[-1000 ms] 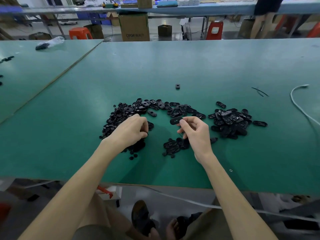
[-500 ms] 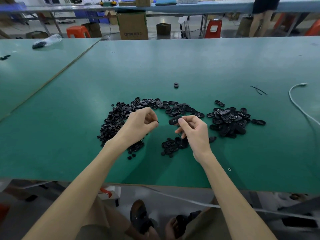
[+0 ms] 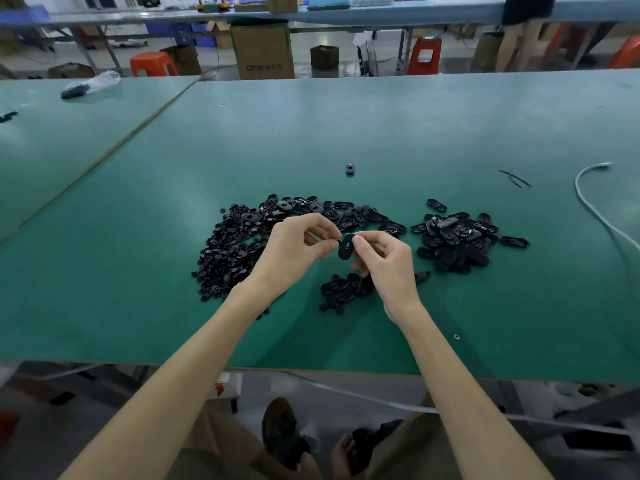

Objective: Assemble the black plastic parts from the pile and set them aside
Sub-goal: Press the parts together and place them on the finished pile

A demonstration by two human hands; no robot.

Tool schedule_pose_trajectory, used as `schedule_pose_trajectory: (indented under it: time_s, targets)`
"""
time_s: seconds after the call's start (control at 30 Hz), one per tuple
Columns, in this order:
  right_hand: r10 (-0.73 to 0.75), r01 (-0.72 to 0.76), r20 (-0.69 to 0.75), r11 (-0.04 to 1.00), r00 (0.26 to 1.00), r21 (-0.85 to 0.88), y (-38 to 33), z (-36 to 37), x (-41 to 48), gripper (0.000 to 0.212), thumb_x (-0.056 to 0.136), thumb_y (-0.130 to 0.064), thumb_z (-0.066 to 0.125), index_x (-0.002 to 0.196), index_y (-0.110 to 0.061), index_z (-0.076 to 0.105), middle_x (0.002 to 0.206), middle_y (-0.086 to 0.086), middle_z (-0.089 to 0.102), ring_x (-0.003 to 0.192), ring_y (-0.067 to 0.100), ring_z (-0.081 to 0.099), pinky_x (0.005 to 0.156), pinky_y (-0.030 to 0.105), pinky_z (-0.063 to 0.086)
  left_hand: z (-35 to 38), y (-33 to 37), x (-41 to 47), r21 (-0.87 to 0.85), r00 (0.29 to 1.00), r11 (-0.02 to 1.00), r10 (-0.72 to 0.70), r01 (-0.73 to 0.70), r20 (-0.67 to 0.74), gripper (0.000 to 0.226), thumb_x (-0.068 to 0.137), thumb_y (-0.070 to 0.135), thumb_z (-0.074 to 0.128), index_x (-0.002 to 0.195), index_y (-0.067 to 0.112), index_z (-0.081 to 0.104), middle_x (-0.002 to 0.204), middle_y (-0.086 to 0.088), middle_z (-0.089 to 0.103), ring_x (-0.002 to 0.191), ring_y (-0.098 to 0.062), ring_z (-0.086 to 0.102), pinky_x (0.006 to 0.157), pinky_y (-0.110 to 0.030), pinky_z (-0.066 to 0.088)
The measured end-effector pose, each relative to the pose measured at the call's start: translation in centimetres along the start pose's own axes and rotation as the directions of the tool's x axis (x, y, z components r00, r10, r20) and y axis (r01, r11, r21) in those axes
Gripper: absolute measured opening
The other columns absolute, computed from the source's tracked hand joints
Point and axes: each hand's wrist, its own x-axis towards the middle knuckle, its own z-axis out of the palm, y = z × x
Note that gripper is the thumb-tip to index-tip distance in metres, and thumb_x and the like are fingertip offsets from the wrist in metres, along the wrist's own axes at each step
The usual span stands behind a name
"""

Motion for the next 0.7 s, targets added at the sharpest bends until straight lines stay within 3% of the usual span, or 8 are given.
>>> schedule_pose_trajectory:
  time_s: [0.13, 0.3, 0.4, 0.53, 0.7]
  targets:
    - [-0.011, 0.011, 0.013, 1.000, 1.000, 0.022, -0.04, -0.02, -0.07, 0.008, 0.098, -0.016, 0.070, 0.102, -0.019, 0.077, 0.084, 0.001, 0.078, 0.063, 0.009, 0.067, 0.057, 0.021, 0.050, 0.18, 0.09, 0.08, 0.019, 1.000, 1.000, -0.006, 0.006, 0.006, 0.014, 0.093, 0.011, 0.074, 0.094, 0.024, 0.075, 0.085, 0.005, 0.072, 0.066, -0.012, 0.071, 0.074, -0.034, 0.059]
    - [-0.019, 0.018, 0.026, 0.999, 0.999, 0.031, 0.01, 0.00, -0.04, 0.008, 0.098, -0.015, 0.069, 0.102, -0.018, 0.076, 0.084, 0.001, 0.078, 0.062, 0.009, 0.066, 0.057, 0.019, 0.049, 0.45, 0.03, 0.07, 0.082, 1.000, 0.997, 0.012, -0.014, 0.027, 0.014, 0.094, 0.012, 0.070, 0.096, 0.025, 0.076, 0.087, 0.006, 0.071, 0.071, -0.013, 0.066, 0.067, -0.018, 0.050]
    - [-0.020, 0.019, 0.029, 0.999, 0.999, 0.033, -0.02, 0.04, -0.03, 0.009, 0.098, -0.015, 0.069, 0.102, -0.017, 0.076, 0.085, 0.002, 0.079, 0.063, 0.009, 0.067, 0.058, 0.019, 0.050, 0.46, -0.04, 0.10, 0.085, 0.999, 0.996, 0.001, -0.005, 0.040, 0.005, 0.092, 0.020, 0.077, 0.091, 0.025, 0.075, 0.081, 0.010, 0.072, 0.070, -0.010, 0.066, 0.068, -0.015, 0.050]
    - [-0.018, 0.018, 0.028, 0.999, 0.999, 0.028, -0.11, 0.06, -0.05, 0.009, 0.098, -0.012, 0.069, 0.102, -0.016, 0.076, 0.087, 0.003, 0.079, 0.064, 0.010, 0.068, 0.058, 0.018, 0.051, 0.48, -0.21, 0.16, 0.063, 1.000, 0.998, -0.018, 0.016, 0.022, 0.009, 0.089, 0.025, 0.081, 0.082, 0.027, 0.074, 0.071, 0.012, 0.070, 0.064, -0.013, 0.065, 0.061, -0.012, 0.045]
    - [-0.019, 0.018, 0.031, 0.999, 0.999, 0.028, -0.29, 0.04, -0.15, 0.009, 0.098, -0.009, 0.069, 0.100, -0.015, 0.076, 0.086, 0.004, 0.079, 0.064, 0.010, 0.067, 0.057, 0.017, 0.050, 0.65, -0.20, 0.27, 0.093, 1.000, 0.996, 0.002, 0.001, -0.029, 0.008, 0.090, 0.022, 0.077, 0.083, 0.025, 0.078, 0.067, 0.020, 0.068, 0.059, -0.002, 0.061, 0.059, -0.010, 0.040]
